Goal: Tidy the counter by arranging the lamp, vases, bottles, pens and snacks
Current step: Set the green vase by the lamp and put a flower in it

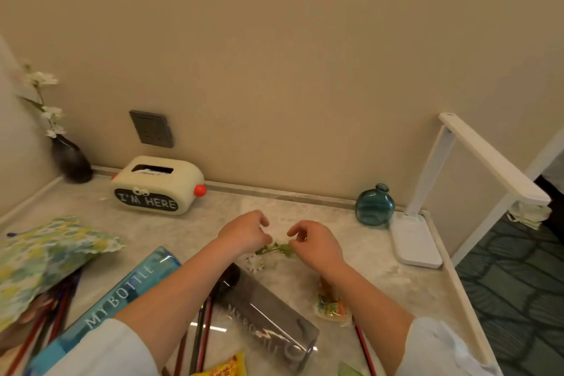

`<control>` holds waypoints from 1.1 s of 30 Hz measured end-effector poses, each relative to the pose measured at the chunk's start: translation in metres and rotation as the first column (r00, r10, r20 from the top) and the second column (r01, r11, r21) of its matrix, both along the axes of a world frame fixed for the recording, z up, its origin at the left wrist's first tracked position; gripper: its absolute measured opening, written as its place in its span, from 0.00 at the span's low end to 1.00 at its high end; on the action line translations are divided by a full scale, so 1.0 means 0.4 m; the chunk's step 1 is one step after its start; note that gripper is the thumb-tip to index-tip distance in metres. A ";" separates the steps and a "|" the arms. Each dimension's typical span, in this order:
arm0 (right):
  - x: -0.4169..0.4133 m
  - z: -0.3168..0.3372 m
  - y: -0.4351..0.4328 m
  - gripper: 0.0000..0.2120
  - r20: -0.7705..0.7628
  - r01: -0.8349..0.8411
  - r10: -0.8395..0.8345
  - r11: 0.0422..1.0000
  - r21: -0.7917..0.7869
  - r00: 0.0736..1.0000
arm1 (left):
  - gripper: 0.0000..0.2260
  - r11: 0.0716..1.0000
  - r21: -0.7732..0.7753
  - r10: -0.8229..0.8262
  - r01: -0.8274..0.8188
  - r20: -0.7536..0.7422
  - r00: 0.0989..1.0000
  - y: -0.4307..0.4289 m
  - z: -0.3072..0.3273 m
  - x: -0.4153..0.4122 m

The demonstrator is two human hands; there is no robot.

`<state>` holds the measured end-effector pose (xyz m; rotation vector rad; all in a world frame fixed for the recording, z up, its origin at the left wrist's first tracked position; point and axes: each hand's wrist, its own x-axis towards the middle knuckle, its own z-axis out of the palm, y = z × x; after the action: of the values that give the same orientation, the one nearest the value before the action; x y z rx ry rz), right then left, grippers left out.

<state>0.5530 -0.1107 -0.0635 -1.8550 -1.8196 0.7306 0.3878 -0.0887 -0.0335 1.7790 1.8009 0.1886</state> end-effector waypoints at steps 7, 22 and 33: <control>-0.069 -0.031 -0.007 0.14 0.117 -0.024 0.041 0.990 -0.138 0.992 | 0.14 0.981 -0.133 -0.180 0.139 -0.382 0.906 -0.012 -0.044 -0.039; -0.095 -0.039 -0.016 0.05 -0.241 0.223 -0.259 0.961 -0.164 0.935 | 0.10 0.979 0.111 -0.153 0.171 -0.157 0.976 0.013 -0.071 -0.040; -0.056 0.239 0.056 0.10 -0.654 0.383 -0.284 0.924 0.009 0.701 | 0.08 0.940 0.340 -0.128 -0.027 0.423 0.897 0.059 0.136 0.046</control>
<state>0.5308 -0.0882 0.0322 -1.5078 -1.0224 0.9202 0.4063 -0.0650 0.0210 1.8205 1.4493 0.8573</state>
